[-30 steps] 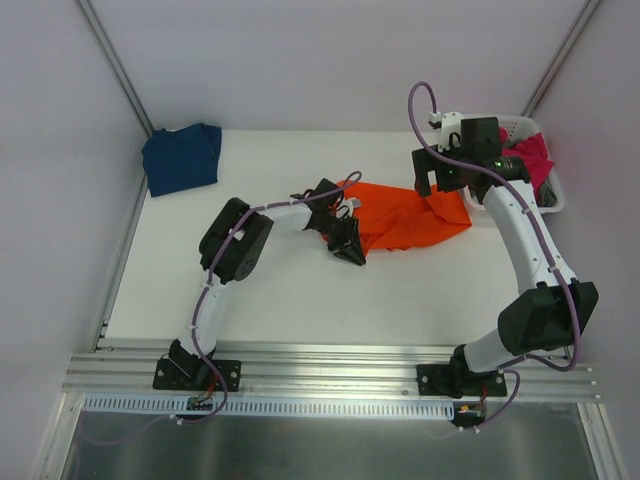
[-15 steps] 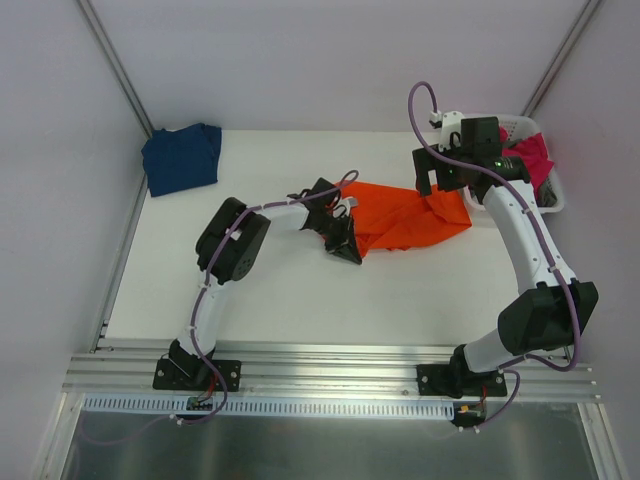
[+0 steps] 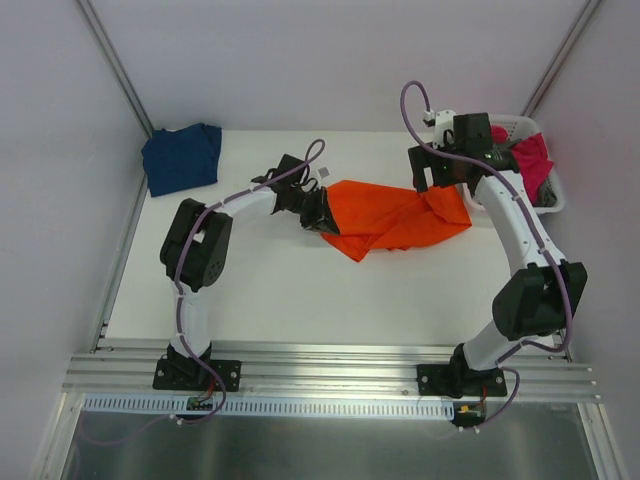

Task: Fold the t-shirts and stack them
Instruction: Flatten the tshirt out

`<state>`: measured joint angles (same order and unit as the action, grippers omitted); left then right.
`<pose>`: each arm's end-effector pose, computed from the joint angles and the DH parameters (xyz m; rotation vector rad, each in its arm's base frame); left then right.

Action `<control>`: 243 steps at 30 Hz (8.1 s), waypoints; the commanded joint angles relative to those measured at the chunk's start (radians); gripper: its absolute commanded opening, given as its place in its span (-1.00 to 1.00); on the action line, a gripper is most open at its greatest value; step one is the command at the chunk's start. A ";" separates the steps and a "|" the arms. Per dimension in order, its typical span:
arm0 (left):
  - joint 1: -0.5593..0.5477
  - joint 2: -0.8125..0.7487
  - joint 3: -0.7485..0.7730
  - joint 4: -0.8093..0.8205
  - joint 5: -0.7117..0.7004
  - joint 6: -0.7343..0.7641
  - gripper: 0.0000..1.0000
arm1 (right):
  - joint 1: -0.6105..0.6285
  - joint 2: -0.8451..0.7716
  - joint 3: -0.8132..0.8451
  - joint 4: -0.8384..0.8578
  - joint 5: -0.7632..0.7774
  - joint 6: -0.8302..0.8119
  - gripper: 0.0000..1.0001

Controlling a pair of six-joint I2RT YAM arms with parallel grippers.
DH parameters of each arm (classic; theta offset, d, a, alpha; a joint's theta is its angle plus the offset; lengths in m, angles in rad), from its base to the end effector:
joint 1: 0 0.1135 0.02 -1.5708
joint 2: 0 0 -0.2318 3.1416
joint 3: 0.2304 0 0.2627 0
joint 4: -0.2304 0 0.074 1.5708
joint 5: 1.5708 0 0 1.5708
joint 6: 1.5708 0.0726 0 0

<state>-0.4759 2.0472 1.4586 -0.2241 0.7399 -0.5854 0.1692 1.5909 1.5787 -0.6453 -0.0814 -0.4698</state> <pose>0.3865 -0.2543 0.1347 0.2508 2.5377 -1.3510 0.3903 0.0727 0.3127 -0.7415 2.0997 -0.0741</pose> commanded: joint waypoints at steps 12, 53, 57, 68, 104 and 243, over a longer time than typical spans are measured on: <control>-0.009 -0.027 -0.064 -0.043 -0.039 -0.002 0.32 | 0.018 0.222 0.207 -0.005 0.009 0.008 0.93; -0.193 0.168 0.091 0.058 -0.090 -0.168 -0.36 | 0.009 0.119 0.102 0.015 0.015 0.011 0.93; -0.190 0.174 0.089 0.062 -0.086 -0.174 -0.38 | 0.007 0.119 0.109 0.016 0.019 0.013 0.93; -0.199 0.203 0.124 -0.099 -0.267 -0.108 -0.64 | 0.007 0.110 0.118 0.016 0.028 0.016 0.93; -0.196 0.103 0.082 -0.164 -0.367 0.002 -1.00 | -0.060 0.550 0.331 0.006 0.123 -0.070 0.83; 0.446 -0.897 0.398 -0.307 -0.383 0.607 -1.00 | -0.014 -0.667 0.276 -0.056 0.220 -0.033 -0.99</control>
<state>-0.0998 1.2205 1.8774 -0.5381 0.3408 0.0162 0.1837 0.9798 1.7988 -0.6598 0.1955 -0.5625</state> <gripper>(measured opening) 0.008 0.009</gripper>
